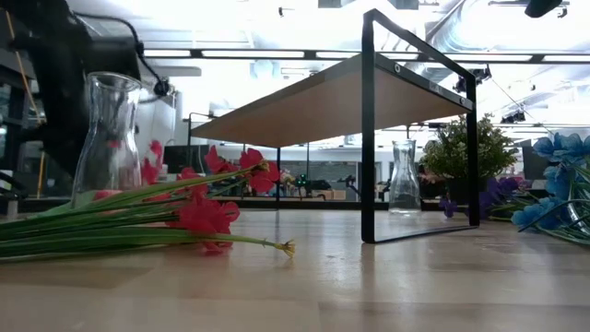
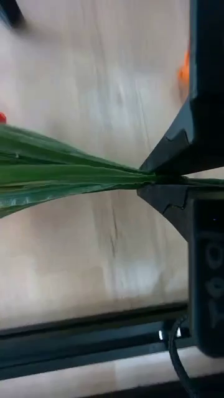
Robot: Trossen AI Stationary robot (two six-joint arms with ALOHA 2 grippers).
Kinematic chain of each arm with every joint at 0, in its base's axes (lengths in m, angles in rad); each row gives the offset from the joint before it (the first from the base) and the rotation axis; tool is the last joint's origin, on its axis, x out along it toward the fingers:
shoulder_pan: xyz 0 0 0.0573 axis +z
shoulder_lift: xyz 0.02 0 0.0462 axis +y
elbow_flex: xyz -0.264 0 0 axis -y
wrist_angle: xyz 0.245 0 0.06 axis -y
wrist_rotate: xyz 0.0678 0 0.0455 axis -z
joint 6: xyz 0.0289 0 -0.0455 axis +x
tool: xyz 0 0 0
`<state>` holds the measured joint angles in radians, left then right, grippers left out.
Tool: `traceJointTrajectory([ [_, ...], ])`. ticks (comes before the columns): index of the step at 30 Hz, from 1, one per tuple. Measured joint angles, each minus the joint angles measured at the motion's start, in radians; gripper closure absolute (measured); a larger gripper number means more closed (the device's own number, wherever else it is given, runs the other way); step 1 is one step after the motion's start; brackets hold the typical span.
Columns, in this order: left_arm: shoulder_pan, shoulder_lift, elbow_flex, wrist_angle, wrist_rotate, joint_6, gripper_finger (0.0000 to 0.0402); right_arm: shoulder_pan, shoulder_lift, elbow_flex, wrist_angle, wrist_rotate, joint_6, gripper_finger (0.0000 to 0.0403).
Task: Pick and place flowers into a vace then onto a shelf
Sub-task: Put the top red flowers into the bottom transparent vase
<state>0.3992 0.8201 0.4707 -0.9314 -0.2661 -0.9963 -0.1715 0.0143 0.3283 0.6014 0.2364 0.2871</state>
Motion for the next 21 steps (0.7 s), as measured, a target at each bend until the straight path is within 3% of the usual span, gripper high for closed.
traceJointTrajectory([
  [9, 0.000, -0.158, 0.203, -0.162, -0.102, 0.004, 0.0362, 0.000, 0.000, 0.000, 0.000, 0.000, 0.000, 0.0059],
  [14, 0.000, -0.176, 0.372, -0.248, -0.164, 0.031, 0.0349, 0.000, 0.000, 0.000, -0.001, 0.000, 0.000, 0.0059],
  [21, 0.000, -0.174, 0.596, -0.260, -0.245, 0.144, 0.0362, 0.000, 0.000, 0.000, -0.017, 0.000, 0.000, 0.0059],
])
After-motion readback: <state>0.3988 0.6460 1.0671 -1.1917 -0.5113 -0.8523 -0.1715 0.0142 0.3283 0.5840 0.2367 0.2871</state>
